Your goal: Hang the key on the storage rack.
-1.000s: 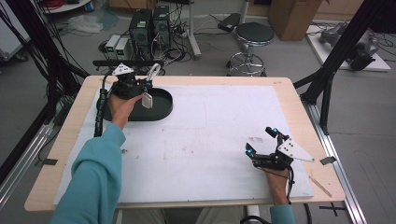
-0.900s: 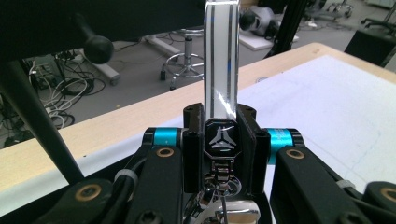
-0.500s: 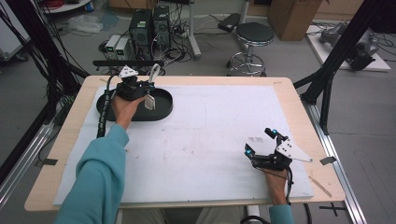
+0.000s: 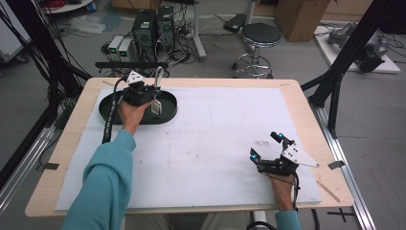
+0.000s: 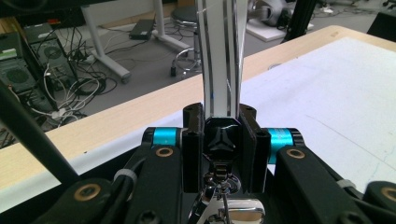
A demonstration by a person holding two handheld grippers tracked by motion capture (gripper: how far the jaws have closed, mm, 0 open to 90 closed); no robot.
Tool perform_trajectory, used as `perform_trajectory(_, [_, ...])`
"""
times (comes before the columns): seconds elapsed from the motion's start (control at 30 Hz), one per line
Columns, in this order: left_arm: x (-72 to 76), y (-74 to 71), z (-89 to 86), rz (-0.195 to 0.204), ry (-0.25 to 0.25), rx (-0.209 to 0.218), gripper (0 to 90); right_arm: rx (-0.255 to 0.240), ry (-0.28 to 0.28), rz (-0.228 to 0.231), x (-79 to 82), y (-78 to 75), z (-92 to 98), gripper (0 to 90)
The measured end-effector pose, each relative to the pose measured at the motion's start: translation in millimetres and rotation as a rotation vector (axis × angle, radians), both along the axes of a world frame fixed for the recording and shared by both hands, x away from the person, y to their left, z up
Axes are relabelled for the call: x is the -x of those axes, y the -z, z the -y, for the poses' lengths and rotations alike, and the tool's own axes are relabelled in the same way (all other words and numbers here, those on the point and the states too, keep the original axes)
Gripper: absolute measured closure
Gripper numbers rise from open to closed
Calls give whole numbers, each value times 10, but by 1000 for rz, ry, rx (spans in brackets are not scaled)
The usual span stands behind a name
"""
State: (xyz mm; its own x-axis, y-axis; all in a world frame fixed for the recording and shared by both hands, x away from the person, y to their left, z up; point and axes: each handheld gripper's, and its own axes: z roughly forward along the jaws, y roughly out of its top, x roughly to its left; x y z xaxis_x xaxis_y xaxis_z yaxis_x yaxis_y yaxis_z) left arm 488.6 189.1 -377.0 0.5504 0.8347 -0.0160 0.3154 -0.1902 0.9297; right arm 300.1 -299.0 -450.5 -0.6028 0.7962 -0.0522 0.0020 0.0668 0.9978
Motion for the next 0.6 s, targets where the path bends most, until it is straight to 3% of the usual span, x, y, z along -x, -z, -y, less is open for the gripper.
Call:
perform_trajectory(0.23, [8, 15, 31, -2, 8, -14, 726, -5, 2, -5, 2, 2, 2, 8])
perform_trajectory(0.37, [22, 28, 74, 7, 18, -52, 708, -6, 1, -4, 3, 2, 1, 8])
perform_trajectory(0.6, [28, -4, 23, 12, 32, -8, 611, -5, 0, -1, 5, 2, 2, 8])
